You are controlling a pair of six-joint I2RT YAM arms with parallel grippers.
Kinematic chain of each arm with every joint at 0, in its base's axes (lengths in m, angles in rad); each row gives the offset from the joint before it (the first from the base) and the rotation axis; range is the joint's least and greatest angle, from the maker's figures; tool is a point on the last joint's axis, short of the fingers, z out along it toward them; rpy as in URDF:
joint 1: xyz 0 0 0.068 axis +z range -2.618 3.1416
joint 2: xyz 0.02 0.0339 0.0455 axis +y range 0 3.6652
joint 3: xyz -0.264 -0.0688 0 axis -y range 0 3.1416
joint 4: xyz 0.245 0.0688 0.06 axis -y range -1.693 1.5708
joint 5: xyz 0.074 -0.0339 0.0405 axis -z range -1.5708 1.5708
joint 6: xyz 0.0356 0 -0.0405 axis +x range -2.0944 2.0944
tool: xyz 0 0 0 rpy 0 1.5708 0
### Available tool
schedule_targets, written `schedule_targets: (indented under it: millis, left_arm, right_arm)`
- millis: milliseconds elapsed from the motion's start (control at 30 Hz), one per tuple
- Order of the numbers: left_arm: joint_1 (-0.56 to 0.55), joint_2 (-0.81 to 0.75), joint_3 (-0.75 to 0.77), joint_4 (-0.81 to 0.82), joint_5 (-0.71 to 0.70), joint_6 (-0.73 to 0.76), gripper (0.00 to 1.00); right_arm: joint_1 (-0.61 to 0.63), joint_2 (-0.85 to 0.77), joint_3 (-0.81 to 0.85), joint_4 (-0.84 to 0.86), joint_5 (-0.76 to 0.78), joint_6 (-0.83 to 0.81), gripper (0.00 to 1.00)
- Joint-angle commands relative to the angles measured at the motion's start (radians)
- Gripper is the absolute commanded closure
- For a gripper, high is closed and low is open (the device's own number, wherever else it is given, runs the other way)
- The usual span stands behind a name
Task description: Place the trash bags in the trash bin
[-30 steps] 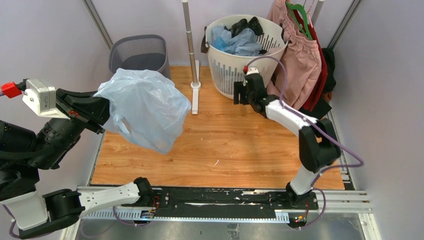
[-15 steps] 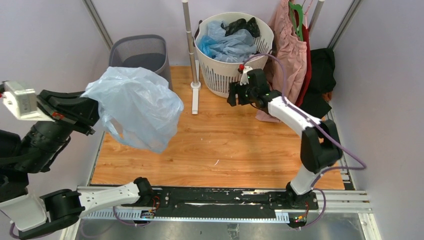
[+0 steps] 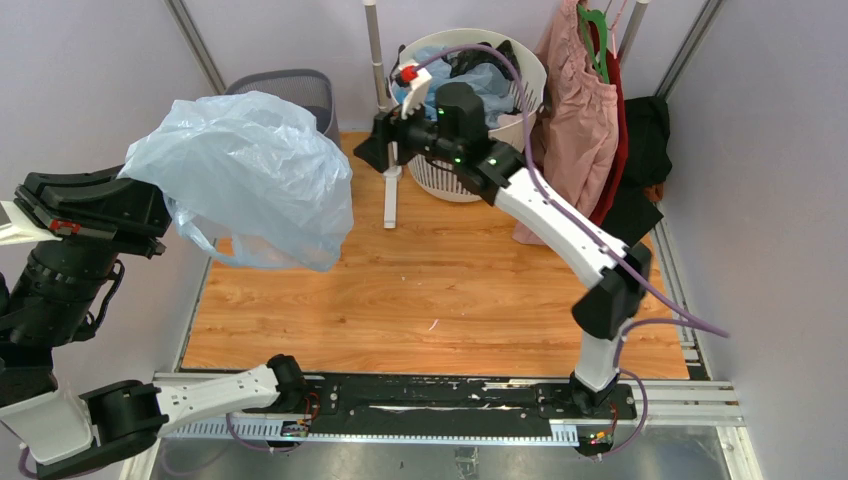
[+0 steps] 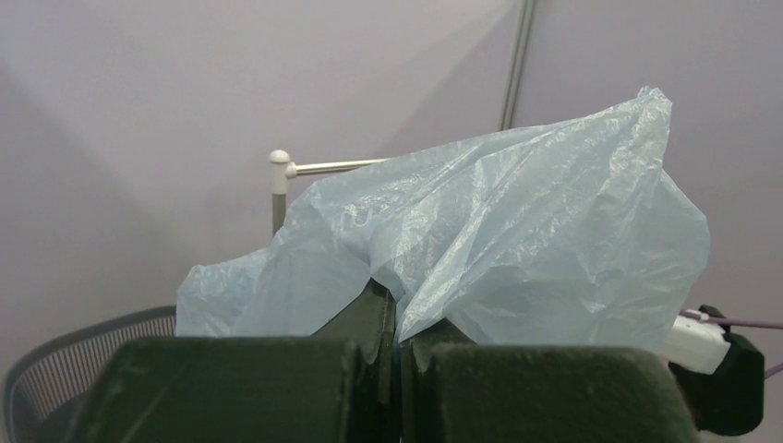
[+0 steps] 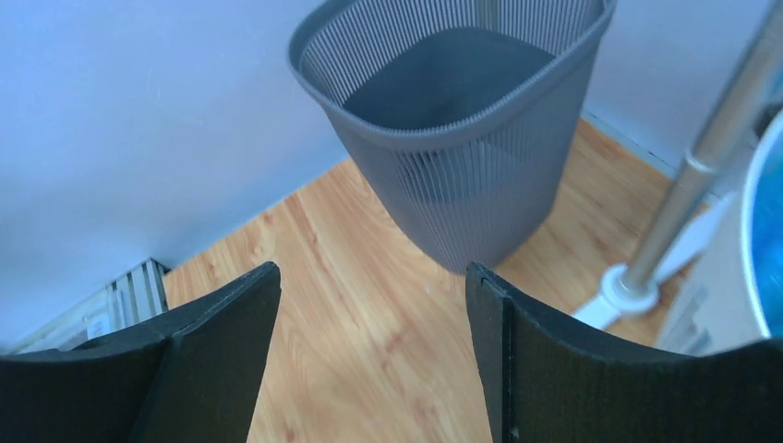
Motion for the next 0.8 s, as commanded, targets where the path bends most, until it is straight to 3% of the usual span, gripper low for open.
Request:
schedule_targets:
  millis: [0,100,200,333,500,633,767]
  left_arm:
    - [0.003,-0.037,-0.019,0.085,-0.002,0.018,1.0]
    - [0.003,-0.02,0.002,0.042,-0.007,0.029,1.0]
    - [0.003,0.005,0.014,-0.011,-0.001,0.03,1.0]
    - [0.003,0.018,-0.035,-0.014,-0.002,0.03,0.99]
    - [0.003,0.105,-0.042,-0.047,0.1,0.015,0.99]
    - [0.003,0.196,-0.039,-0.055,0.186,-0.003,0.99]
    - [0.003,0.291,-0.041,-0.025,0.296,-0.026,0.99]
  right_arm:
    - [0.019,0.218,0.191,-0.015,-0.011,0.072,0.23]
    - [0.02,0.226,0.207,0.013,-0.028,0.114,0.24]
    - [0.019,0.087,0.021,0.051,-0.007,0.105,0.23]
    - [-0.006,-0.21,-0.305,0.021,0.02,0.048,0.2]
    - [-0.021,-0.609,-0.578,-0.001,-0.106,-0.021,0.19]
    - [-0.02,-0.815,-0.657,0.07,-0.261,0.008,0.18]
    - [-0.019,-0.903,-0.67,0.1,-0.345,0.023,0.18]
